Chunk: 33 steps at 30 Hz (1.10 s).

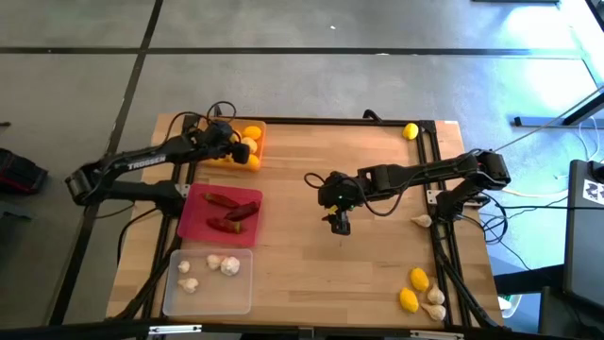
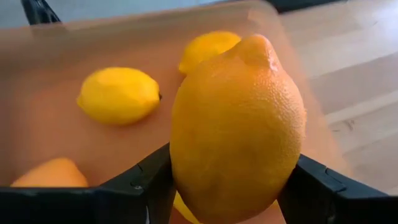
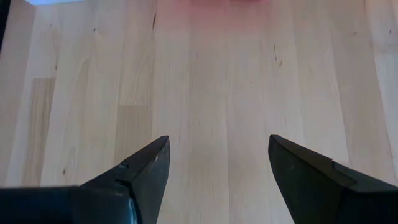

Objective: Sort produce into baskets
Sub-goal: Put the lemon into the yellow bin

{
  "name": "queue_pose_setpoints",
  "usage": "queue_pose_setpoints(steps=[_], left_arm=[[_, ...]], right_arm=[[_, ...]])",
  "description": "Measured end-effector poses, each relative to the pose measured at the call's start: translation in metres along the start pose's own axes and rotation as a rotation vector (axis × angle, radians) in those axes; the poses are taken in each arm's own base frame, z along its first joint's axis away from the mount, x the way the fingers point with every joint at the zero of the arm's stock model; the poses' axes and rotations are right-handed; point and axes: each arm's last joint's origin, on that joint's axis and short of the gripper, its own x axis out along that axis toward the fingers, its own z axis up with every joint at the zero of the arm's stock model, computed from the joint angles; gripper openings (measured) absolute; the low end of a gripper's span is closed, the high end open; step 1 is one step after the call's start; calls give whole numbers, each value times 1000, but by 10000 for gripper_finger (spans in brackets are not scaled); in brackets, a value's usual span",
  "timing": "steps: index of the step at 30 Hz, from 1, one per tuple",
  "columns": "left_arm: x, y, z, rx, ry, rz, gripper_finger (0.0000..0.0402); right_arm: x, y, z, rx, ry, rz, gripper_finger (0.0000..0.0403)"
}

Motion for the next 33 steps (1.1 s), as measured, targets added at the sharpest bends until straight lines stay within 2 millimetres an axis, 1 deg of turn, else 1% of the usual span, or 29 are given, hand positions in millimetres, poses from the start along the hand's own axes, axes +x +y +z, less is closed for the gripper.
queue_pose_setpoints(steps=[8,13,23,33], left_arm=[[33,6,-2,5,103,60,221],[46,8,-4,28,133,87,221],[49,7,-2,67,113,75,225],[48,7,-3,59,124,82,286]], right_arm=[[0,0,1,-5,-5,0,264],[0,0,1,-6,-5,1,264],[0,0,1,-6,-5,1,264],[0,0,1,-6,-6,1,264]])
